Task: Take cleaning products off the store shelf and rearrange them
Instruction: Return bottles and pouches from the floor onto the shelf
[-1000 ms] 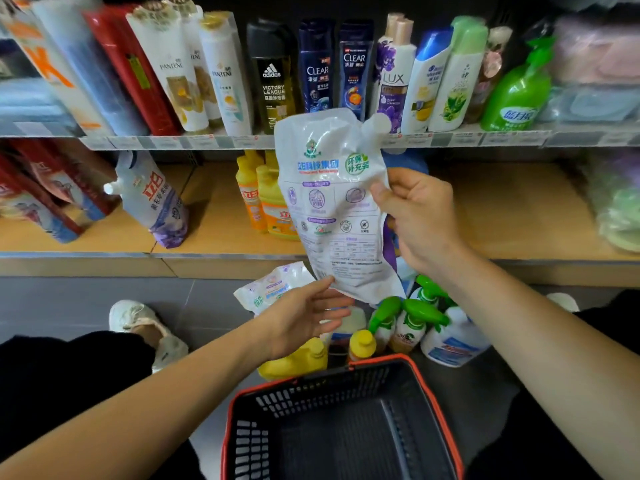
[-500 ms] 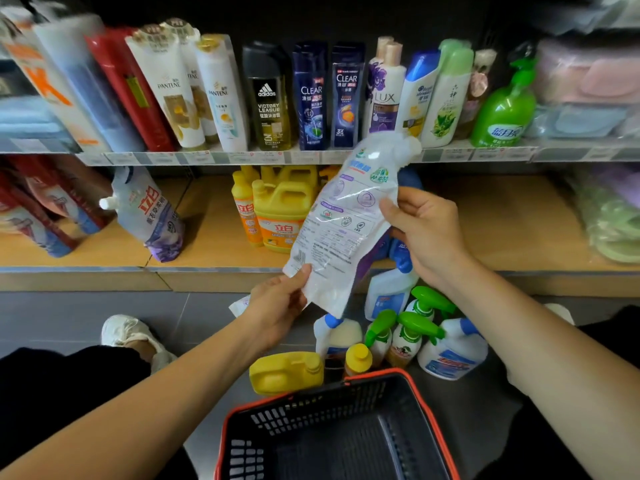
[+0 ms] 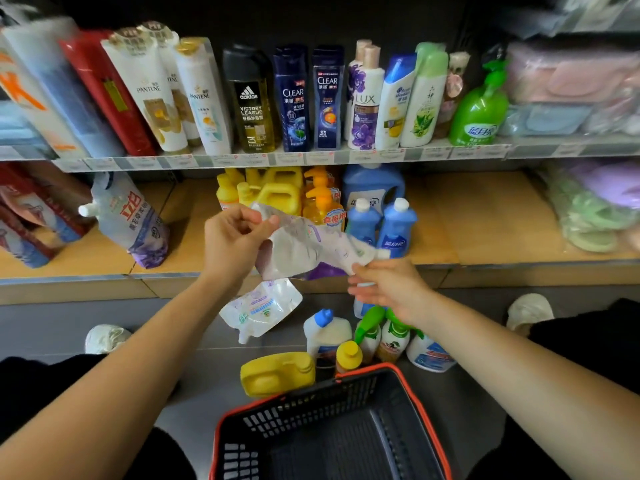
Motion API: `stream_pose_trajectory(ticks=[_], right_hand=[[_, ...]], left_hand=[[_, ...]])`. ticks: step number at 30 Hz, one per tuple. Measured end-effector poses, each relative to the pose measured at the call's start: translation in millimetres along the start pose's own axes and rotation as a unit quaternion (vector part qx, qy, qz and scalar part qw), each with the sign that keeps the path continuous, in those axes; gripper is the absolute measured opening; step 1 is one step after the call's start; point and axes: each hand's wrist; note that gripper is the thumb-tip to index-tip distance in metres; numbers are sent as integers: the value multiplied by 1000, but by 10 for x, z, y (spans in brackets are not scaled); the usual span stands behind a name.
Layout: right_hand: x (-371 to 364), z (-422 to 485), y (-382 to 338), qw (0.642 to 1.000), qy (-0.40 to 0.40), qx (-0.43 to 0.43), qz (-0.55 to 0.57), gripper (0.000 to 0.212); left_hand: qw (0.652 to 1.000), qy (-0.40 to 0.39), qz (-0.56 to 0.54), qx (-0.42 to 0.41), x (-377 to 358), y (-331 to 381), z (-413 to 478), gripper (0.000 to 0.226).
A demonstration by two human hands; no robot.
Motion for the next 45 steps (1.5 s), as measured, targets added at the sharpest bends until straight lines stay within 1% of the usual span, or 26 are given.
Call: stream_pose_trajectory(ticks=[1,2,4,6,8,10,13,15,17,19,21,23,24,26,30,33,34,36,37,38,39,41,42,43,45], right_hand=[[7,-18,15,999,-10,3,-39,11],[7,-31,21,996,-15,30,-77,11],[-8,-57,-19,986,-22,114,-120,10],[-30,-67,-113,971,-38,197,-133,12],[-41,-35,-207,950,-54,265,-156,22],[-58,-4,-308,935,-65,302,-173,34],[-99,44,-407,923,-98,321,-187,57],[-132,78,-442,924,-130,314,-177,62],[-172,120,-498,930,-162,291,-155,57],[-196,167,-577,943,-187,256,-102,48],[-171,235,-626,950,-190,241,-65,39],[-104,278,-620,948,-187,249,-62,25],[-64,286,-608,948,-183,252,-65,20],[9,288,-587,949,-157,265,-60,17],[95,200,-638,942,-75,323,-51,13],[170,91,-722,924,-17,380,-43,20],[201,59,-748,915,-4,402,-43,20],[262,8,-795,900,13,433,-50,9],[289,-10,-807,894,19,445,-51,11],[305,-25,-809,890,23,453,-48,13],[321,-38,-806,887,27,459,-46,12],[351,-62,-798,885,35,462,-46,13],[366,-69,-795,886,36,461,-45,14],[383,-73,-794,886,38,461,-46,17],[406,-81,-798,885,50,461,-46,22]], left_hand=[[999,-11,35,-33,24,72,20,24],[995,-27,71,-67,42,142,35,23],[979,-62,144,-131,43,266,19,22],[959,-94,203,-175,21,366,-43,20],[941,-118,242,-207,26,430,-96,19],[925,-133,267,-236,57,482,-127,18],[898,-144,289,-299,97,575,-151,20],[874,-156,304,-345,114,661,-136,21],[852,-169,315,-382,130,761,-82,25],[830,-187,328,-412,107,854,-25,30],[809,-201,336,-438,39,917,-4,33],[798,-197,337,-459,-39,935,-5,32],[799,-192,333,-462,-70,930,-5,30],[811,-185,319,-453,-107,904,11,26],[845,-171,282,-422,-179,858,1,21],[867,-162,248,-400,-274,867,-63,20],[871,-168,235,-397,-307,879,-83,19],[868,-195,218,-400,-385,903,-116,17],[866,-215,214,-399,-429,903,-134,17],[865,-240,208,-388,-474,888,-160,19],[867,-271,202,-366,-519,863,-197,26],[862,-323,203,-335,-605,791,-282,48],[856,-329,214,-336,-639,750,-312,56],[852,-325,225,-343,-662,708,-329,59],[853,-302,245,-347,-673,650,-321,58]])
Point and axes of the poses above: each hand's wrist, its own z-axis towards the middle knuckle, its own x-axis out of the back of the hand, y = z × x, and after that the axes turned 6 degrees about x, right-handed
